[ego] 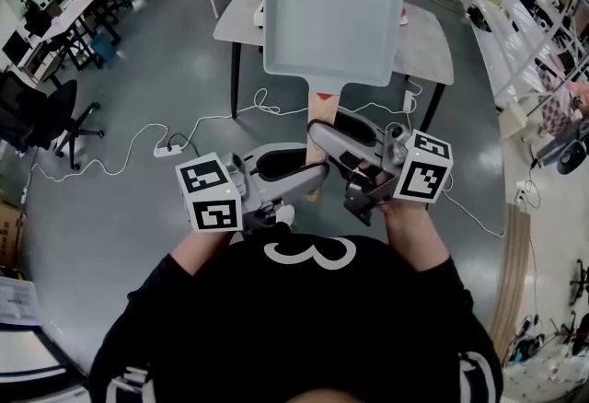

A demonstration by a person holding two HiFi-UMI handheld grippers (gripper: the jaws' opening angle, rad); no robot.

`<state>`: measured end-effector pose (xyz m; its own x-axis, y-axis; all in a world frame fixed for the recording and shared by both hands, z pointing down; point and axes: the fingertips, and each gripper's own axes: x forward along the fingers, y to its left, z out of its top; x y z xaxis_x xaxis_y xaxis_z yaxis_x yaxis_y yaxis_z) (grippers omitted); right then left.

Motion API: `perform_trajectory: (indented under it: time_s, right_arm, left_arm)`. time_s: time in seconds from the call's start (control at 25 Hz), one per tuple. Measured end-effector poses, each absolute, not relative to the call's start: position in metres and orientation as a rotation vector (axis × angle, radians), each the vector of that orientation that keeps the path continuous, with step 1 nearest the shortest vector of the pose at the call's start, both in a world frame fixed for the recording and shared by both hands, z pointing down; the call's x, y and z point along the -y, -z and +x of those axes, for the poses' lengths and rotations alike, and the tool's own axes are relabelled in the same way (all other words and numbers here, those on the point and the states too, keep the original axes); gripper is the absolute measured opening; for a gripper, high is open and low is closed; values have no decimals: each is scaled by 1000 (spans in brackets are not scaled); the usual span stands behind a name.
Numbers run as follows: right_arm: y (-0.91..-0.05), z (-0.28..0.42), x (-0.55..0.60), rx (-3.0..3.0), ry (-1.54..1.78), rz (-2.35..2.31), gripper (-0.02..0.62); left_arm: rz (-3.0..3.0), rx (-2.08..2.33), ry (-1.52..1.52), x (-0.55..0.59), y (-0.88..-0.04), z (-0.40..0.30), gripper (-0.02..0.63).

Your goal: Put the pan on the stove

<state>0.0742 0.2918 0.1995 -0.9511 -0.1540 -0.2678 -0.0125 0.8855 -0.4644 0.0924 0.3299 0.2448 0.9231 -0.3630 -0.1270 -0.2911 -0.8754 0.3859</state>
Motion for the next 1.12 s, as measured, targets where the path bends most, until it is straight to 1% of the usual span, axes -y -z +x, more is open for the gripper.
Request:
perform_trajectory:
  time_s: [0.32, 0.68, 1.0, 1.12]
  right_arm:
    - [-211, 79, -284, -2727, 708, -135, 152]
    - [-208, 82, -237, -2704, 747, -148, 152]
    - [-220, 74, -177, -2679, 810, -180, 152]
    - [-220, 64, -132, -2668, 827, -200, 152]
  left_arm:
    - [2732, 464, 279, -324, -255, 93, 132]
    - [2706, 438, 276, -278, -251, 96, 132]
    - [2661, 413, 259, -220, -261, 87, 132]
    - [2648, 398, 250, -176, -260, 76, 132]
